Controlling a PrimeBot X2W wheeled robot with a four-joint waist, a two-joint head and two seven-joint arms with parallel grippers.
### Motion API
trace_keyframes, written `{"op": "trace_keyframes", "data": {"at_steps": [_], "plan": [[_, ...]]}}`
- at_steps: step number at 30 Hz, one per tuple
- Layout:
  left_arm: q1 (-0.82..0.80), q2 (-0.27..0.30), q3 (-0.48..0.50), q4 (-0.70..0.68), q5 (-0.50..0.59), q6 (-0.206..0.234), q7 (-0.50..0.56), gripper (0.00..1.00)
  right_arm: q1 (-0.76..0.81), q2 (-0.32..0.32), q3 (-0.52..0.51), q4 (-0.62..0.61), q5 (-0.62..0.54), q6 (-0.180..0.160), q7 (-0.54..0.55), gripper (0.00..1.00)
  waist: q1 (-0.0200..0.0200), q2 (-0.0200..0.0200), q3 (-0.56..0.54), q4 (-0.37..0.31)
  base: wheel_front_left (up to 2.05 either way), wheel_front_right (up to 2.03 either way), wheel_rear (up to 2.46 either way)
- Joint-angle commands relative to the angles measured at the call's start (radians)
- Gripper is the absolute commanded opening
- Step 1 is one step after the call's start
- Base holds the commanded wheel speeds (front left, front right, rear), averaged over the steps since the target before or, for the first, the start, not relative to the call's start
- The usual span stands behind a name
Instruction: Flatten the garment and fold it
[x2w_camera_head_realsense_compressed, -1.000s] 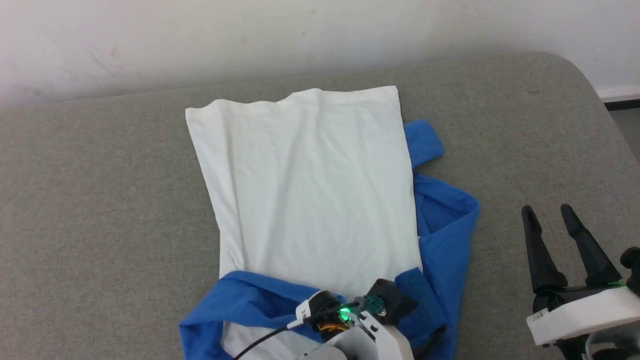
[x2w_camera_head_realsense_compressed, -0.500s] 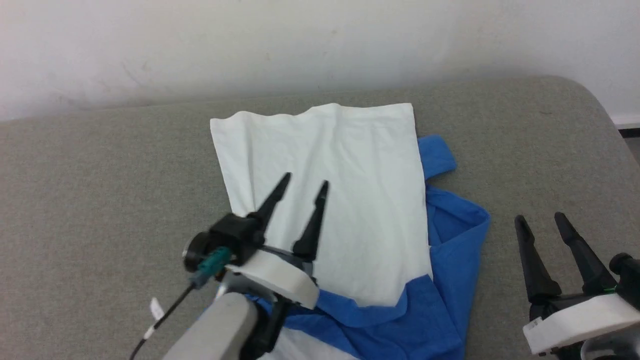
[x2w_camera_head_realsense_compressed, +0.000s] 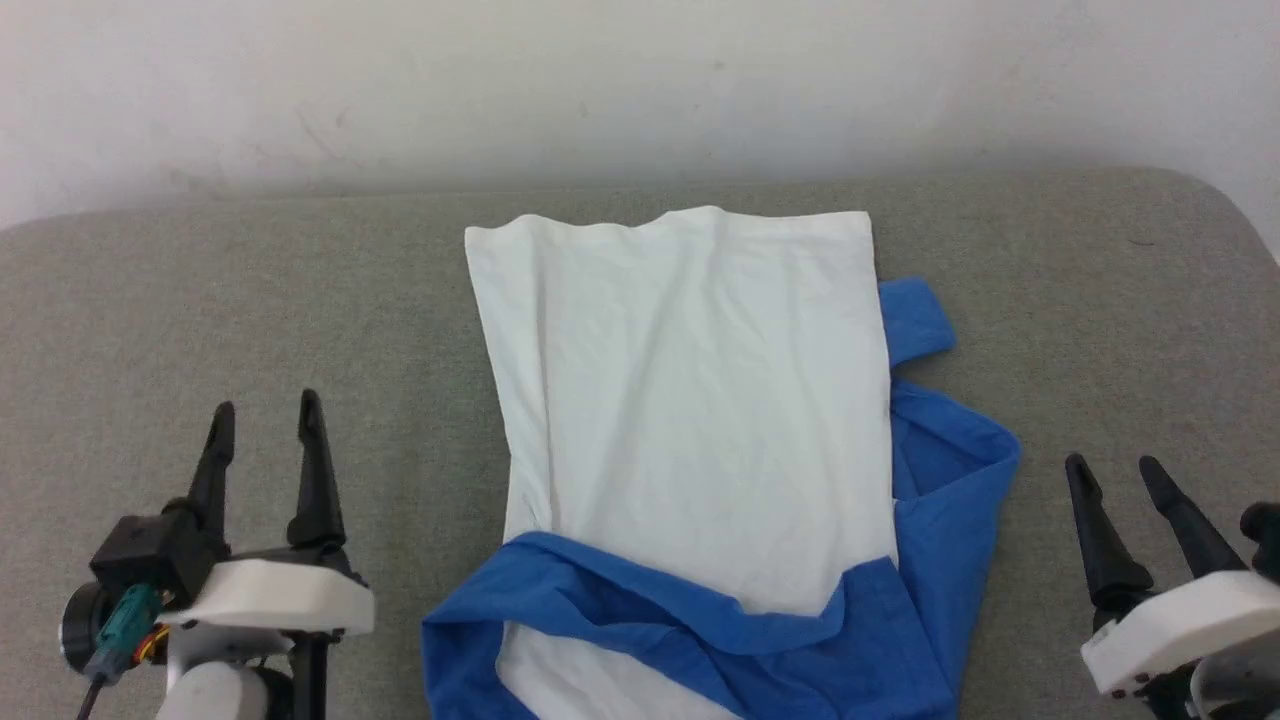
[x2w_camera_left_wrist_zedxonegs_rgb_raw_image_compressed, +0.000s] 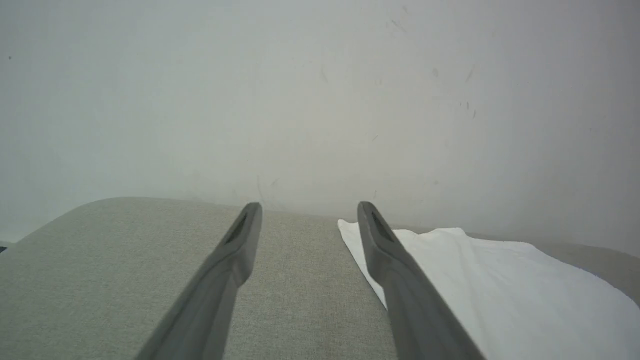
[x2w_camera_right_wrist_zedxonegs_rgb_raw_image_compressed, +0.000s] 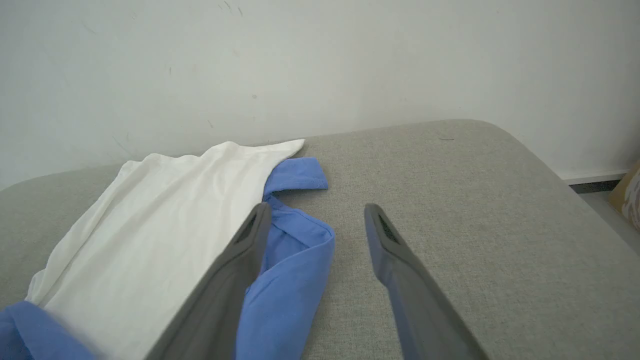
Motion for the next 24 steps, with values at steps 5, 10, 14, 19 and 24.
{"op": "trace_keyframes", "data": {"at_steps": [5,10,14,19,24], "plan": [[0.055,-0.011,0.070,-0.033,0.042,-0.045,-0.005,1.00,-0.182,-0.090,-0.031,0.219,0.087,-0.001,0.089,1.00,0.0001,0.0000,0.053,0.037,0.00,0.00,0.00],[0.029,-0.053,0.079,-0.061,0.070,-0.081,-0.005,1.00,-0.407,-0.176,0.004,0.430,0.179,-0.001,0.186,1.00,0.0001,0.0000,0.134,0.080,0.00,0.00,0.00],[-0.003,-0.096,0.081,-0.076,0.095,-0.106,-0.005,1.00,-0.580,-0.224,0.066,0.586,0.238,-0.001,0.296,1.00,0.0001,0.0000,0.193,0.114,0.00,0.00,0.00],[-0.036,-0.136,0.077,-0.083,0.123,-0.136,-0.005,1.00,-0.713,-0.258,0.123,0.713,0.277,-0.001,0.391,1.00,0.0001,0.0000,0.242,0.148,0.00,0.00,0.00],[-0.071,-0.173,0.066,-0.080,0.153,-0.176,-0.005,1.00,-0.832,-0.281,0.159,0.846,0.297,-0.001,0.446,1.00,0.0001,0.0000,0.292,0.174,0.00,0.00,0.00]]}}
